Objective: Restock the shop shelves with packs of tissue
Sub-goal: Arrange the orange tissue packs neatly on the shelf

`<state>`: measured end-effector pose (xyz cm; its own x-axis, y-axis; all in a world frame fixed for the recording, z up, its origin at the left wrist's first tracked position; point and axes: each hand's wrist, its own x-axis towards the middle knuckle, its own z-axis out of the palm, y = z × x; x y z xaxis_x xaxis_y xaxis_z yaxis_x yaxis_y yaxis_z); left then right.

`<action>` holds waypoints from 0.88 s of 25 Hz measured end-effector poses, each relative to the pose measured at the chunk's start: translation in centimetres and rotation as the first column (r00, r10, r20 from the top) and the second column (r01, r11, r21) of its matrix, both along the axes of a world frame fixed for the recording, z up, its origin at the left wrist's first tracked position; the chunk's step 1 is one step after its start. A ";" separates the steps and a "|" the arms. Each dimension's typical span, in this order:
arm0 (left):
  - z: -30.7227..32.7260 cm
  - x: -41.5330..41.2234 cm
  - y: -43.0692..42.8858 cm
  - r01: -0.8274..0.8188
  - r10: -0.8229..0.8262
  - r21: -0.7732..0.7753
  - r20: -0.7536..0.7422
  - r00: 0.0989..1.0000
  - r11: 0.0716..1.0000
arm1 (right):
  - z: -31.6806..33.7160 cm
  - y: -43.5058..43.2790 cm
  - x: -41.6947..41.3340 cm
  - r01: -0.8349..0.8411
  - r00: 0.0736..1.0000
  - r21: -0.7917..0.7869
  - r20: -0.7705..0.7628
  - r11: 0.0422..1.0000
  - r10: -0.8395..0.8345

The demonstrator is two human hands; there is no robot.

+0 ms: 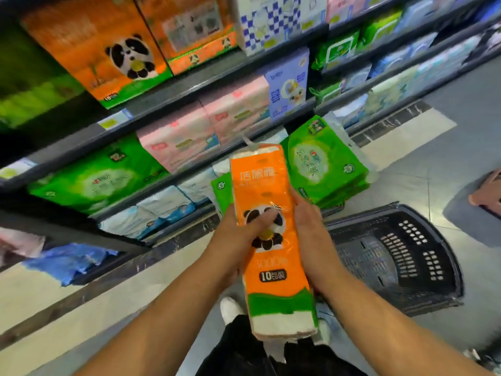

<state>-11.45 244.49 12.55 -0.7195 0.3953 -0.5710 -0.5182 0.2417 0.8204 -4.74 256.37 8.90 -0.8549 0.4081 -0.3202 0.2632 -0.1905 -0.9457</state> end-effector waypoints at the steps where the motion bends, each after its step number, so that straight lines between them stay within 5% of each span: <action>1: 0.6 -0.7 -0.8 -0.016 0.008 -0.069 -0.105 0.994 0.998 | 0.1 -1.0 -1.2 -0.023 1.000 0.031 -0.011 0.999 0.023; 9: 0.9 -11.2 -10.7 -0.085 0.021 -0.262 -0.239 0.971 0.961 | 0.2 -8.4 -10.1 -0.065 0.998 -0.125 -0.019 0.990 0.063; 16: 0.2 -16.3 -17.0 -0.206 0.207 0.029 -0.033 0.978 0.978 | 0.6 -13.9 -16.4 -0.102 0.993 0.257 -0.033 0.961 0.114; 20: 0.2 -18.0 -19.6 -0.243 0.242 0.134 0.026 0.970 0.961 | -0.7 -12.2 -18.5 -0.230 0.953 0.389 0.276 0.892 0.126; 22: 0.3 -19.2 -20.4 -0.258 0.251 0.191 0.060 0.966 0.947 | -1.5 -10.3 -19.1 -0.233 0.918 0.308 0.384 0.922 0.103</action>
